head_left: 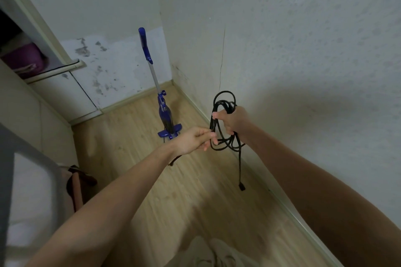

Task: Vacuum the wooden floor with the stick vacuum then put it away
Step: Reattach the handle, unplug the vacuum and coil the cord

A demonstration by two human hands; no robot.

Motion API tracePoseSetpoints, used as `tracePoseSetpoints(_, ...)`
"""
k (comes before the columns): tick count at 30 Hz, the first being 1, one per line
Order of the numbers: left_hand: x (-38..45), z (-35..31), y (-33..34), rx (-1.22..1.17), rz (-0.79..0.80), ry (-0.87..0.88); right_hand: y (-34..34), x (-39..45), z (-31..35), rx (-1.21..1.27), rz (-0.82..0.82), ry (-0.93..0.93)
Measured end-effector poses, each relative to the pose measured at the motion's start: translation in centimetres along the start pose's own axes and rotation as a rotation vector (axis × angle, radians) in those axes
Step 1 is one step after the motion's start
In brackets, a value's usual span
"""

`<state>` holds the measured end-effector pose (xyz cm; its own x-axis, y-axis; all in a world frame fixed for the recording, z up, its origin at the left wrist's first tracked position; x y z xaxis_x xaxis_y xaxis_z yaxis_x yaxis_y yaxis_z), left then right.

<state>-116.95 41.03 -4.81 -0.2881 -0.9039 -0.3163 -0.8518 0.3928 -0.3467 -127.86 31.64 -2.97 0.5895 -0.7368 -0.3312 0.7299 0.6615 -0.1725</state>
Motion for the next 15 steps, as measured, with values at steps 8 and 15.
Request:
tracePoseSetpoints(8, -4.1, 10.0, -2.9, 0.613, -0.208, -0.674, -2.6, 0.1, -0.7, 0.122, -0.174, 0.111)
tracePoseSetpoints(15, -4.4, 7.6, -4.6, 0.723, -0.225, -0.836, -1.1, -0.4, -2.1, 0.125, -0.045, 0.312)
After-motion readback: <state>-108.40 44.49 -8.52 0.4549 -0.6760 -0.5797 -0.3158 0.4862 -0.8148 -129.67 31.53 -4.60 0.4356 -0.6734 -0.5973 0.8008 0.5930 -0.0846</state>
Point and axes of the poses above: each hand's wrist, its own x-axis towards the middle knuckle, its own y-axis out of the palm, z = x × y, the point moved 6 cm from there along x, towards the middle knuckle, and after that the axes turned 11 degrees about z, right-handed, at the moved point
